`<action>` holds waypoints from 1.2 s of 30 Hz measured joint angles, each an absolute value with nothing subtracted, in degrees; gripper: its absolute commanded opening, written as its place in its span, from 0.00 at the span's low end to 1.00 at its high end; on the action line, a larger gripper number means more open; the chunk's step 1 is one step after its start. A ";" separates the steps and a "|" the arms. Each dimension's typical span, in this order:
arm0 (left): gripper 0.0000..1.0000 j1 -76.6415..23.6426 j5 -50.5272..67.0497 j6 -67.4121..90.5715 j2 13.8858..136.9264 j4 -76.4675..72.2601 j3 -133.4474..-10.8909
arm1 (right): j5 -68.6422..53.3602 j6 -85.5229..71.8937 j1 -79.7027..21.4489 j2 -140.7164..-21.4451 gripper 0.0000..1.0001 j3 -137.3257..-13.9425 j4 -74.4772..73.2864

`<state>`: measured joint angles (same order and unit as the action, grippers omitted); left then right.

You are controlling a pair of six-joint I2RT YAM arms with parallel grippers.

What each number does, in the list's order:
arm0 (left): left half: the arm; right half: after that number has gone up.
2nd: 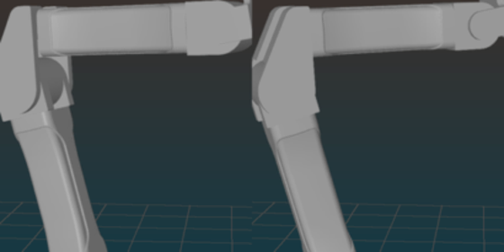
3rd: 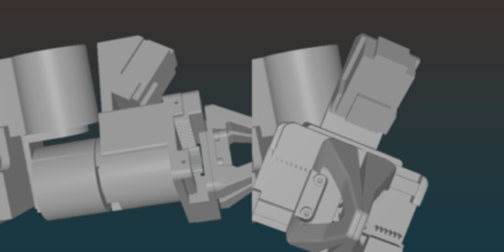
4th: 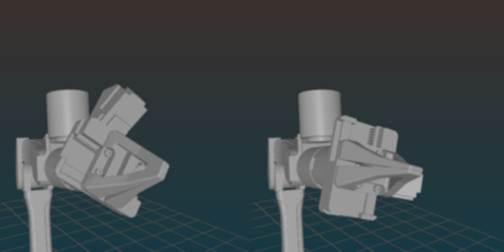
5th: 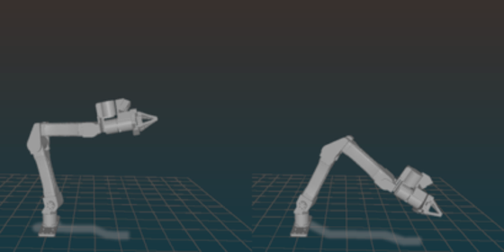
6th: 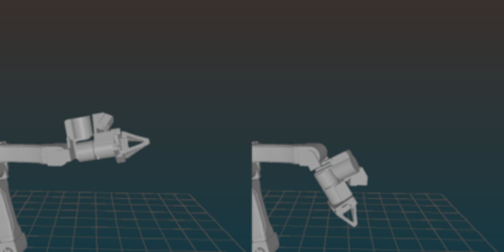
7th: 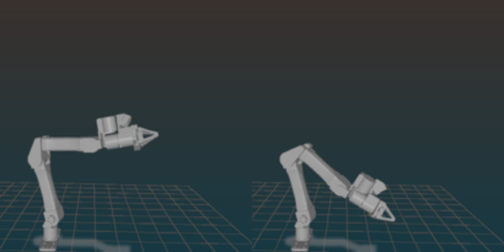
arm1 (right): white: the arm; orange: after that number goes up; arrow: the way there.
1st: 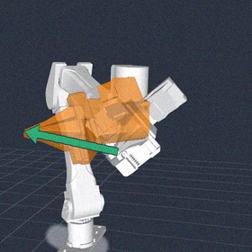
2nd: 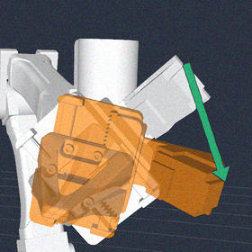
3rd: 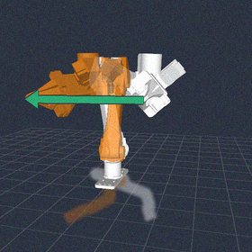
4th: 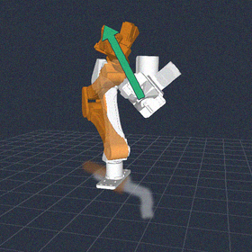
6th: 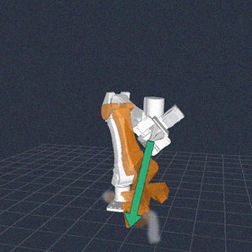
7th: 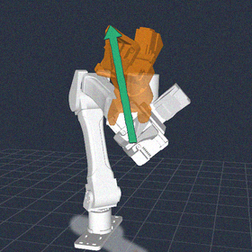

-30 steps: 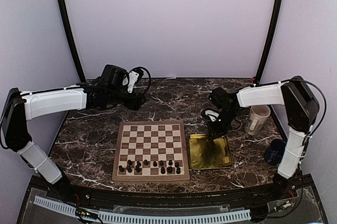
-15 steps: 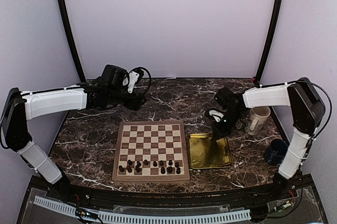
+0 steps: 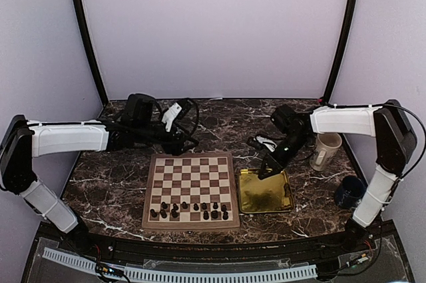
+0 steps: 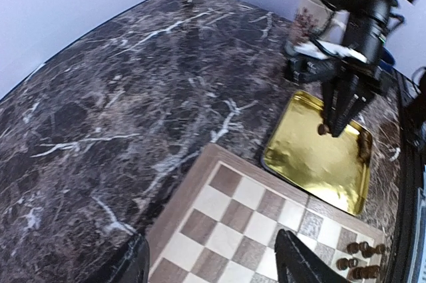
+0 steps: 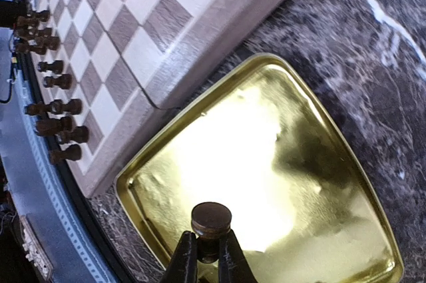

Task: Set up the chess pieces on the board
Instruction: Pass from the right arm to the left

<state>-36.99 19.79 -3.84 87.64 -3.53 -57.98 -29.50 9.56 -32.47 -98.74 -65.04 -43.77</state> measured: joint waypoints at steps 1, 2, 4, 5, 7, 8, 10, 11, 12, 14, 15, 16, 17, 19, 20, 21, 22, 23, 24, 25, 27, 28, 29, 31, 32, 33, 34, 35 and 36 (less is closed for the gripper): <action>0.66 -37.41 21.54 -4.54 87.00 -5.34 -55.86 | -30.92 10.55 -32.62 -99.09 0.00 -65.76 -44.18; 0.66 -37.82 22.83 -5.37 86.43 -6.94 -54.02 | -32.80 11.75 -32.88 -99.74 0.00 -66.89 -44.91; 0.65 -40.40 26.00 -9.30 85.21 -11.60 -48.38 | -36.01 13.56 -33.45 -101.32 0.00 -68.97 -46.06; 0.65 -41.52 26.52 -10.83 85.10 -12.62 -47.27 | -37.30 14.41 -33.80 -102.13 0.00 -69.80 -46.50; 0.64 -44.95 27.09 -14.98 85.08 -13.96 -45.98 | -40.84 16.21 -34.89 -104.14 0.00 -71.81 -48.03; 0.63 -46.46 27.33 -17.12 85.08 -14.41 -45.91 | -42.65 17.19 -35.57 -105.03 0.00 -72.62 -48.86; 0.64 -49.39 28.10 -21.23 85.06 -16.08 -45.98 | -45.71 18.81 -36.99 -106.30 0.00 -73.78 -50.63; 0.63 -49.98 28.12 -22.39 85.08 -16.45 -45.98 | -46.98 19.49 -37.63 -106.63 0.00 -74.19 -51.53; 0.63 -50.63 27.94 -24.18 85.12 -16.86 -46.00 | -48.23 20.05 -38.26 -106.91 0.00 -74.61 -52.31; 0.63 -51.94 27.38 -27.62 85.54 -17.41 -46.35 | -50.39 20.97 -39.18 -107.42 0.00 -75.48 -53.69; 0.63 -52.56 26.92 -29.54 86.26 -17.45 -47.11 | -51.22 21.26 -39.48 -107.63 0.00 -75.85 -54.22; 0.63 -53.17 26.52 -31.14 87.31 -17.30 -48.25 | -52.07 21.67 -39.79 -107.96 0.00 -76.38 -54.83; 0.63 -53.71 26.11 -32.49 88.36 -17.21 -49.36 | -52.90 22.04 -40.01 -108.40 0.00 -76.93 -55.51; 0.63 -55.13 25.08 -35.44 91.05 -17.08 -52.16 | -54.17 22.57 -40.07 -109.25 0.00 -77.82 -56.49; 0.62 -55.92 24.40 -36.93 92.33 -17.08 -53.30 | -54.63 22.87 -40.07 -109.65 0.00 -78.11 -56.95; 0.60 -56.53 23.99 -38.09 93.25 -17.12 -53.98 | -54.98 23.11 -40.10 -109.73 0.00 -78.11 -57.21; 0.58 -57.14 23.38 -39.24 94.08 -17.10 -54.48 | -55.27 23.22 -40.12 -109.75 0.00 -78.11 -57.54; 0.56 -57.71 22.94 -40.36 94.83 -16.99 -54.96 | -55.64 23.38 -40.14 -109.75 0.00 -78.11 -57.91; 0.55 -58.24 22.46 -41.47 95.64 -16.78 -55.40 | -55.88 23.44 -40.16 -109.75 0.00 -78.11 -58.13; 0.53 -58.67 21.98 -42.59 96.33 -16.40 -55.83 | -55.96 23.46 -40.18 -109.75 0.00 -78.11 -58.33; 0.50 -59.48 21.30 -44.27 97.54 -15.92 -56.60 | -56.21 23.49 -40.25 -109.75 0.00 -78.11 -58.50; 0.49 -59.81 20.91 -45.19 98.00 -15.49 -56.99 | -56.36 23.49 -40.29 -109.75 0.00 -78.11 -58.54; 0.48 -60.07 20.53 -45.80 98.26 -15.38 -57.17 | -56.42 23.49 -40.29 -109.75 0.00 -78.11 -58.57; 0.45 -60.71 19.64 -47.11 98.59 -14.98 -57.25 | -56.66 23.49 -40.29 -109.75 0.00 -78.11 -58.59; 0.44 -60.88 19.25 -47.53 98.67 -14.85 -57.25 | -56.75 23.49 -40.29 -109.75 0.00 -78.11 -58.61; 0.43 -61.06 18.87 -47.92 98.76 -14.81 -57.28 | -56.77 23.49 -40.32 -109.75 0.00 -78.11 -58.61; 0.42 -61.23 18.41 -48.36 98.89 -14.72 -57.30 | -56.82 23.49 -40.32 -109.75 0.00 -78.11 -58.63; 0.42 -61.32 17.98 -48.77 99.02 -14.55 -57.41 | -56.82 23.46 -40.32 -109.75 0.00 -78.11 -58.65; 0.41 -61.43 17.65 -49.12 99.18 -14.41 -57.52 | -56.82 23.49 -40.32 -109.75 0.00 -78.11 -58.67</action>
<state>-61.43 17.65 -49.12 99.18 -14.41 -57.52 -56.82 23.49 -40.32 -109.75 -78.11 -58.67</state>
